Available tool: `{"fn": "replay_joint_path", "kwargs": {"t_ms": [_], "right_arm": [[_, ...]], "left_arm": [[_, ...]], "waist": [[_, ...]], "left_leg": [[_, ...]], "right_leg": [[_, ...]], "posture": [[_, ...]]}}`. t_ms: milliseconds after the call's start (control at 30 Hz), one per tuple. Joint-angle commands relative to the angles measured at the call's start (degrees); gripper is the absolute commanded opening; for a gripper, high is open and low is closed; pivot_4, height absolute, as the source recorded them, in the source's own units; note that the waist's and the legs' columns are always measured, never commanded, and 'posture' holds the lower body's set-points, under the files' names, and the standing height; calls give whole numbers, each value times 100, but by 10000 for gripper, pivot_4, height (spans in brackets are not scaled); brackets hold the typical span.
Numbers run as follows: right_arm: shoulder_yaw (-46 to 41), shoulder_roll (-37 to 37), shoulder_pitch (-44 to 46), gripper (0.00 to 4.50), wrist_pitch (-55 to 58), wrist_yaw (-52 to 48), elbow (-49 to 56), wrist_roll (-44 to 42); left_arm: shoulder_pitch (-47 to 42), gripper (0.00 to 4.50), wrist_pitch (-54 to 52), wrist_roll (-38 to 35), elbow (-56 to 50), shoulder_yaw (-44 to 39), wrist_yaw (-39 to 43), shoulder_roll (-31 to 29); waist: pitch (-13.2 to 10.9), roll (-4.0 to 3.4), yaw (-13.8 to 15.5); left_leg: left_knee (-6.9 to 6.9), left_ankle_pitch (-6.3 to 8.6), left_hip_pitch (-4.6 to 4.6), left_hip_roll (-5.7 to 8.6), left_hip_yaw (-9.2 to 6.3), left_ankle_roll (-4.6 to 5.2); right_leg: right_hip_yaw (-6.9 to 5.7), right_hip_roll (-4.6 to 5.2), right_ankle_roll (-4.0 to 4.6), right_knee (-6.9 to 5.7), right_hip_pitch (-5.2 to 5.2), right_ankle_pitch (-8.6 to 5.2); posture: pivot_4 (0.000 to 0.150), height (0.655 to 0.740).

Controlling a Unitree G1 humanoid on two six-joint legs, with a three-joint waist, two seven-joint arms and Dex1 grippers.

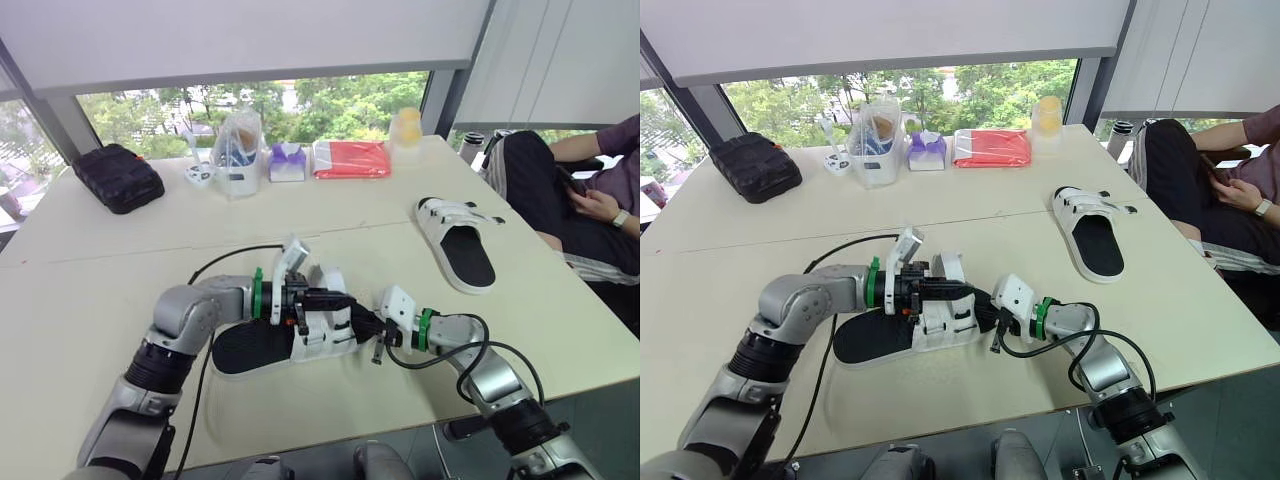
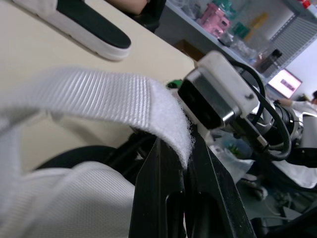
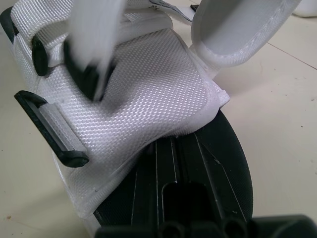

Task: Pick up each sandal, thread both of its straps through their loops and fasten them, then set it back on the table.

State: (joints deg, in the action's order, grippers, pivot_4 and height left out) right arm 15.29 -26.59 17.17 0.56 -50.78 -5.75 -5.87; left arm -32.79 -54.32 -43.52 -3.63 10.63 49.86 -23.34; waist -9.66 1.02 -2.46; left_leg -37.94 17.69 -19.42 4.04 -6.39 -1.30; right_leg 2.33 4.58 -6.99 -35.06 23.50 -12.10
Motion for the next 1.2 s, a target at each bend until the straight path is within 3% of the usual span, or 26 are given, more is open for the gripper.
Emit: {"fn": "replay_joint_path", "kwargs": {"t_ms": [33,500,800,1200], "right_arm": [[140,17,-65,0,132,-13,-248,197],[122,-7,-134,0,172,-19,-170,201],[126,18,-135,0,154,0,-190,203],[148,51,-141,0,99,7,-229,219]], "left_arm": [[-19,284,-16,6,-225,-41,-22,99],[290,284,-82,195,-393,-46,-195,183],[525,284,-154,285,-642,26,-64,-138],[804,284,-70,574,-930,-35,-729,-196]], "waist": [[0,0,0],[0,0,3],[0,-1,-4],[0,0,-3]], "left_leg": [[0,0,0,0,0,0],[2,1,0,0,-1,-1],[7,2,0,0,-1,-1],[29,2,5,-1,-3,-2]], "right_leg": [[0,0,0,0,0,0],[0,2,10,4,-1,-11],[0,3,7,7,-1,-15],[-1,4,7,15,0,-17]], "posture": [[1500,7400],[1500,7400],[1500,7400],[1500,7400]]}}
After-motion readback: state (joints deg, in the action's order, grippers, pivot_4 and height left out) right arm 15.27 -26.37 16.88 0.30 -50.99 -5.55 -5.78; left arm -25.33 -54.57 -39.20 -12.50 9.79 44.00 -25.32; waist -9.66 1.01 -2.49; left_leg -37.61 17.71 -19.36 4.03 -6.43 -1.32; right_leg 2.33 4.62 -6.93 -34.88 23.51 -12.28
